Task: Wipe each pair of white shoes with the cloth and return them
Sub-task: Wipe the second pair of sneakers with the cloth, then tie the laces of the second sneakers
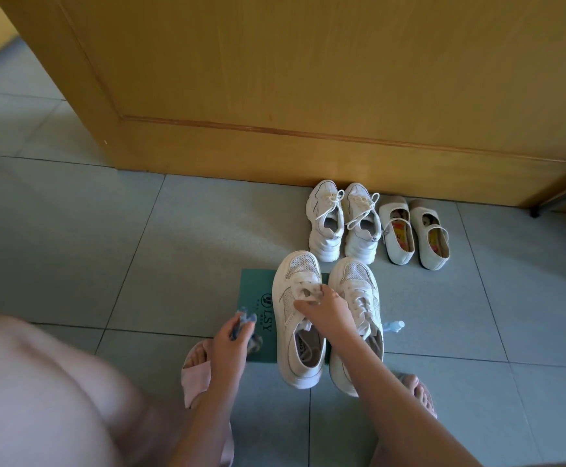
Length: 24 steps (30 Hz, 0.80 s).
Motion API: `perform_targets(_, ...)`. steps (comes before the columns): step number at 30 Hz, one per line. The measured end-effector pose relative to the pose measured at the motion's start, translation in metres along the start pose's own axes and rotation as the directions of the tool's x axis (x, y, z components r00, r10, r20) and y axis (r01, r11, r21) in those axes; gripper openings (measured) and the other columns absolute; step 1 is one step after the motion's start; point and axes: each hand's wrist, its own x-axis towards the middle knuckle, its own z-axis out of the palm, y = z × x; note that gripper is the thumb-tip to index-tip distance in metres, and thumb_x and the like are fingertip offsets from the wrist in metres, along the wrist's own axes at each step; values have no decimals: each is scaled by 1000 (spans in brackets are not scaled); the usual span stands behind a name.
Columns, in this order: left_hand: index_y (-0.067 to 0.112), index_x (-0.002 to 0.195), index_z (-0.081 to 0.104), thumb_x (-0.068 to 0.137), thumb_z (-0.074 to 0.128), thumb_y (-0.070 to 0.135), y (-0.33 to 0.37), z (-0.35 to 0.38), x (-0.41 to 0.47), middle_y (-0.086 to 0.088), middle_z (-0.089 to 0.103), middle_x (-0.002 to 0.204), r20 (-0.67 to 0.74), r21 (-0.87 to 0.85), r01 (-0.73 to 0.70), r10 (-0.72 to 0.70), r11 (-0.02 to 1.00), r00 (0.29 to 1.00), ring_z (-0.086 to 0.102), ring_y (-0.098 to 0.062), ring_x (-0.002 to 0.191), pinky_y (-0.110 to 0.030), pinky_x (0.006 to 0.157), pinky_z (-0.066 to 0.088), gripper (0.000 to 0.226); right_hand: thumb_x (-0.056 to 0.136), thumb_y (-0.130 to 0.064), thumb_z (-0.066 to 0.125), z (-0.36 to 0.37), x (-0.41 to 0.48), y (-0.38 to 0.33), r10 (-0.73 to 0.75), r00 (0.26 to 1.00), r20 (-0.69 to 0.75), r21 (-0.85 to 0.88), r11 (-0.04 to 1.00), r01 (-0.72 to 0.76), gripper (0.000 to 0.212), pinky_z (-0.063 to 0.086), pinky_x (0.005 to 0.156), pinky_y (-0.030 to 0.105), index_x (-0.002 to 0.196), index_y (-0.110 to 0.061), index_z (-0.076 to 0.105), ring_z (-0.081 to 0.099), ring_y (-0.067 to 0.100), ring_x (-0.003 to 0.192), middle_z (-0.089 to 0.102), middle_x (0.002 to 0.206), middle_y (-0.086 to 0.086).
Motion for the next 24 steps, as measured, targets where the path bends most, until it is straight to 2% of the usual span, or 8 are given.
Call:
perform_targets(2,17,124,57,91,60,23,1,4,16,-6,67,102,106,47,-9,4,999,994,64,-21,92,-33,84,51,34,84,-33,60,-3,-10,7,-24,1000,-3,19,1000,24,54,50,72,30,130,-10,44,57,15,86,61,109,4)
perform_targets(5,22,129,55,91,57,26,0,10,28,-4,66,115,192,214,-58,16,975,981,63,-20,103,-38,94,49,38,84,-29,64,1,-22,19,-63,997,-49,65,996,67,52,53,76,31,132,-16,48,61,15,94,64,116,2)
perform_targets(9,17,132,54,94,52,13,-5,11,27,-2,62,124,122,381,-158,120,911,985,59,-19,112,-32,94,47,38,86,-30,64,5,-36,32,-116,980,-163,43,991,125,36,55,75,31,120,-22,57,63,10,90,67,105,-6)
perform_targets(13,12,120,61,93,53,10,-7,10,21,-3,65,113,-5,404,-217,239,889,971,61,-19,103,-27,82,47,28,88,-29,62,6,-45,38,-224,927,-301,-104,974,202,18,39,59,19,105,-26,62,56,8,94,58,114,-10)
perform_targets(17,16,101,68,92,57,14,16,17,6,6,69,95,-9,274,-300,314,914,949,64,-8,85,-27,75,51,14,79,-37,70,13,-48,40,-306,852,-425,-305,935,184,16,42,77,26,90,-26,74,43,20,115,56,118,-3)
perform_targets(20,22,97,69,90,60,17,27,29,-6,13,69,93,105,252,-351,335,902,936,64,-2,86,-23,79,51,13,81,-49,65,24,-51,39,-278,866,-415,-342,930,134,31,25,96,32,101,-28,73,30,24,116,54,124,1)
perform_targets(22,23,98,70,89,61,15,27,36,-10,14,68,95,158,260,-376,345,889,925,63,-1,89,-20,82,50,15,83,-49,62,31,-51,34,-220,877,-427,-268,957,110,32,15,97,29,103,-26,72,22,21,113,50,126,2)
perform_targets(24,23,99,70,89,61,13,26,38,-12,13,68,96,180,262,-382,344,886,921,63,-3,90,-22,84,51,17,83,-46,63,37,-48,30,-129,879,-458,-146,987,68,29,12,100,29,98,-23,73,19,19,113,47,126,1)
